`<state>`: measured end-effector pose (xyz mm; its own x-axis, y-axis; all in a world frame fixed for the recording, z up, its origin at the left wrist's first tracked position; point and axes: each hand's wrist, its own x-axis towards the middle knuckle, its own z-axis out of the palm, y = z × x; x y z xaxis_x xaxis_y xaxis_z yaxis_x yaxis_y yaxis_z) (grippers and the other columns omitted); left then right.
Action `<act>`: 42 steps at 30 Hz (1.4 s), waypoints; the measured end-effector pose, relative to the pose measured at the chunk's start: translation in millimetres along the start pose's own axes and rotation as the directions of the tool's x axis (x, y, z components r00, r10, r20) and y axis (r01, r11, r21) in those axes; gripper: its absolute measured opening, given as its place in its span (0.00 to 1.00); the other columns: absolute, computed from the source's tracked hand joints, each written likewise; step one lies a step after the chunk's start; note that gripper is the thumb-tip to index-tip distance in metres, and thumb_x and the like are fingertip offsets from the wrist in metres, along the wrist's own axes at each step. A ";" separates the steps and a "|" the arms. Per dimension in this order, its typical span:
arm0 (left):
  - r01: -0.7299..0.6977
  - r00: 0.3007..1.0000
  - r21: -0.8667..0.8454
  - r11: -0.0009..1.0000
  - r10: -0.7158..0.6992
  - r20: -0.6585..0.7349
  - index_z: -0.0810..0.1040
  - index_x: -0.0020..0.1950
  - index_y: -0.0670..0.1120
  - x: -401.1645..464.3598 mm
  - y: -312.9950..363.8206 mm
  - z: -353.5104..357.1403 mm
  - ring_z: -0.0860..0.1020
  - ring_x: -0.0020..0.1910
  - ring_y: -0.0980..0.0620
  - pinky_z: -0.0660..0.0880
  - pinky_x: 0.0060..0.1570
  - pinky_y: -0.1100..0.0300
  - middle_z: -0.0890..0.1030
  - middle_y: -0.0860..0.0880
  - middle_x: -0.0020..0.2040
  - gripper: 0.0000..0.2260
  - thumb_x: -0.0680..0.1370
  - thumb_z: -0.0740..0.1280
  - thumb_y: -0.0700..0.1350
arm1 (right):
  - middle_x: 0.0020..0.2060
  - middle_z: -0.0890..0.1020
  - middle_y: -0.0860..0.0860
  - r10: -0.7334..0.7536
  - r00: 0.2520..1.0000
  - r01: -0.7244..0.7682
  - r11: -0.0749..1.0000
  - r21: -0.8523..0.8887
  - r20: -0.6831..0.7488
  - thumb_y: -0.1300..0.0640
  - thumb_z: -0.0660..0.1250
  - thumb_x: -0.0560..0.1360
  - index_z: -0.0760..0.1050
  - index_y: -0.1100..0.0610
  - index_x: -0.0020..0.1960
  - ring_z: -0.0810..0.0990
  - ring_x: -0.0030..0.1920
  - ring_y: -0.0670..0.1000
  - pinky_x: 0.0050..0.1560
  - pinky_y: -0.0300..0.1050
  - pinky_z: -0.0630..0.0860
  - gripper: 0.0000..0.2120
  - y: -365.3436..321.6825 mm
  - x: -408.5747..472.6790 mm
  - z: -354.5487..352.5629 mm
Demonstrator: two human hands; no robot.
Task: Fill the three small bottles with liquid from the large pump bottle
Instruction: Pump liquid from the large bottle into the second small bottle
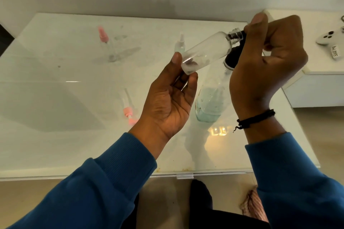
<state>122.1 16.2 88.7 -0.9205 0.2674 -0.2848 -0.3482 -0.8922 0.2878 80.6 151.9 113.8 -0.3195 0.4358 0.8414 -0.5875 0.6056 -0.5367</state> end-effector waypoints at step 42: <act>-0.010 1.000 -0.003 1.000 0.010 0.007 0.78 0.66 0.41 1.1 0.9 0.0 0.83 0.40 0.52 0.80 0.34 0.64 0.84 0.44 0.49 0.26 0.69 0.73 0.47 | 0.29 0.69 0.56 -0.023 1.000 0.023 1.000 0.016 -0.017 0.66 0.66 0.79 0.73 0.65 0.31 0.65 0.35 0.39 0.40 0.28 0.63 0.17 1.7 0.1 2.6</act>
<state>120.7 15.7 88.6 -0.9252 0.2608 -0.2756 -0.3383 -0.8959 0.2879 77.7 151.2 113.1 -0.2937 0.4329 0.8522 -0.6064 0.6048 -0.5162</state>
